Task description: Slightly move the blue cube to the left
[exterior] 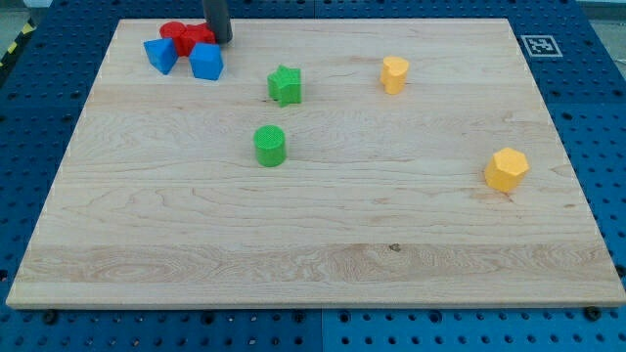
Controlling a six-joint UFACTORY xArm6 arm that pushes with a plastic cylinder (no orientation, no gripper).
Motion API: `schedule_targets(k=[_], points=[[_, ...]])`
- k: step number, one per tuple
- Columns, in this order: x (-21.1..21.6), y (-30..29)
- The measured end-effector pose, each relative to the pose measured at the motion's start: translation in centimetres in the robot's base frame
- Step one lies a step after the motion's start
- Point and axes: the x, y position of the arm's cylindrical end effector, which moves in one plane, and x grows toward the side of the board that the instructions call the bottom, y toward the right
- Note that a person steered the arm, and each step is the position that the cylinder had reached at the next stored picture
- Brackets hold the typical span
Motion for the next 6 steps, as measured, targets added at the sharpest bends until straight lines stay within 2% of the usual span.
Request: schedule_targets(k=[3, 4, 5, 6], points=[[-0.4, 0.4], [-0.5, 2.6], [2.6, 6.8], [4.2, 6.5]])
